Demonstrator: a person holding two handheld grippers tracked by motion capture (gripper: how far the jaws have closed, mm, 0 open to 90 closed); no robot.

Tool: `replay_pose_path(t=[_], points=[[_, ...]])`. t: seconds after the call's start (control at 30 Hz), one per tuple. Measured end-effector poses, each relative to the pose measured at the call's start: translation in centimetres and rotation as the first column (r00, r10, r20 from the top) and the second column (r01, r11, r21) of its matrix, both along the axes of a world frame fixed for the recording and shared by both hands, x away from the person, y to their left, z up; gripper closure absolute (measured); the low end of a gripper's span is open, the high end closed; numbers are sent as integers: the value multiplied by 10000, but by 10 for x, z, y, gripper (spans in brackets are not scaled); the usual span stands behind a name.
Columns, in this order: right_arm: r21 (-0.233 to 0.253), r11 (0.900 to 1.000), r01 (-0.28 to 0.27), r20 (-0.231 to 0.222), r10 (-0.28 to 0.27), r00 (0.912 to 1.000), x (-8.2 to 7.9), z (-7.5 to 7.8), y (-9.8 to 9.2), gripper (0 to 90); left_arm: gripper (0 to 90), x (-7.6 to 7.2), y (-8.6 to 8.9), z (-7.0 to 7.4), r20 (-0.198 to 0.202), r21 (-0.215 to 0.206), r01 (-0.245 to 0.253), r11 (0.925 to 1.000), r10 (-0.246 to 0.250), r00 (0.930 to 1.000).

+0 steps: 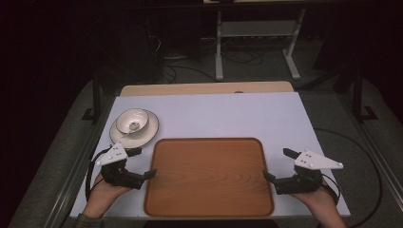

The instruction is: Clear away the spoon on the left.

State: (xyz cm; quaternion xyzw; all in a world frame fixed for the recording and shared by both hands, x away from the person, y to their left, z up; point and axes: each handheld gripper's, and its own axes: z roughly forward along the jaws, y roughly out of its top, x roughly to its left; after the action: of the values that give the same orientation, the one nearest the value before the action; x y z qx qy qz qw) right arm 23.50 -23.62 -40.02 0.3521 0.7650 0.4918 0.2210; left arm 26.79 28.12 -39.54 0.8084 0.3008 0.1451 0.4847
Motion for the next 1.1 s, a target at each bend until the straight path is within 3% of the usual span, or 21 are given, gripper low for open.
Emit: replay_pose_path(t=[0.43,0.77,0.87,1.0,1.1], points=[[14,10000,-5,18,5,10000,0,-1,-1,0,60,2,-2,1,-86,75,88,9999,-87,9999],[34,10000,-27,51,27,10000,-1,-1,-1,0,255,8,2,6,-97,47,38,10000,-38,9999],[10,10000,23,42,-23,10000,0,-1,-1,0,378,11,4,8,-155,39,-7,10000,7,9999],[-33,10000,-6,49,6,10000,0,-2,0,0,469,15,6,10,-274,-81,-151,9999,149,9995],[-60,10000,-73,24,73,10000,0,-2,0,0,588,20,7,11,-249,61,-234,9997,235,9994]])
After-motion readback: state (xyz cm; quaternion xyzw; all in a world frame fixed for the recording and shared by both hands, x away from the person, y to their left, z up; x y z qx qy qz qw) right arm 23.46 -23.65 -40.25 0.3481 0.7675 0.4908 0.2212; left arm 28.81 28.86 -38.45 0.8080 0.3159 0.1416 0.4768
